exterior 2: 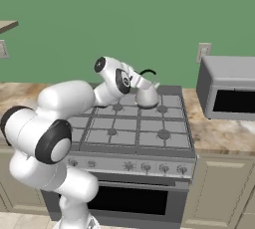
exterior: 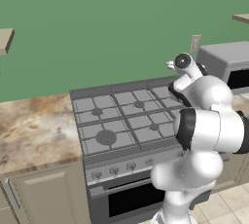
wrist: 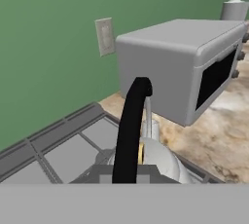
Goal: Pick the kettle from the cabinet and place it on a stove burner. Then pick the pot from the counter and place it on another stove burner. Finally, turn both burners on.
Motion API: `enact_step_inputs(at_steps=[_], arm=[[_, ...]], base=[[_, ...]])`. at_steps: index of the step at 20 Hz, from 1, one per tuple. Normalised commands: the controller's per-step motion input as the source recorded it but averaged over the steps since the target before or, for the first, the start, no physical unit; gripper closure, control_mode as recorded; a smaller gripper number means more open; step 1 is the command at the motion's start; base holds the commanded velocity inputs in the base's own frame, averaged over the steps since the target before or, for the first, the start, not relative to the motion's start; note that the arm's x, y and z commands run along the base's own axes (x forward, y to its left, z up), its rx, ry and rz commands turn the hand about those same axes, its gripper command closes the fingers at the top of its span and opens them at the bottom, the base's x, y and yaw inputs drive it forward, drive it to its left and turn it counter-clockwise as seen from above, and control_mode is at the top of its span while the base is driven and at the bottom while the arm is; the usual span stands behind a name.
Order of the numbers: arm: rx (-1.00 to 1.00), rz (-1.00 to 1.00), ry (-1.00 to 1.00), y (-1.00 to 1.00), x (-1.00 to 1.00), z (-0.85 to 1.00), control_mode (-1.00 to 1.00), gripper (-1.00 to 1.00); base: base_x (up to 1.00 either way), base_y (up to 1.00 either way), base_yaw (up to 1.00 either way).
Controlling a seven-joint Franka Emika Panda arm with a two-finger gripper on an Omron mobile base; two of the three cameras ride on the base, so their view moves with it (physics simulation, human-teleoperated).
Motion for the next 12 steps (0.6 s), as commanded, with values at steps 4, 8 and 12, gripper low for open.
enact_step_inputs(at_steps=[4, 8, 12], arm=[[0.0, -0.02, 0.0, -0.05, 0.14, -0.21, -1.0, 1.0], [0.0, -0.02, 0.0, -0.02, 0.2, -0.17, -1.0, 1.0], [0.0, -0.01, 0.0, -0.05, 0.2, -0.17, -1.0, 1.0]], base=[[0.0, 0.0, 0.0], [0.0, 0.0, 0.0], [0.0, 0.0, 0.0]])
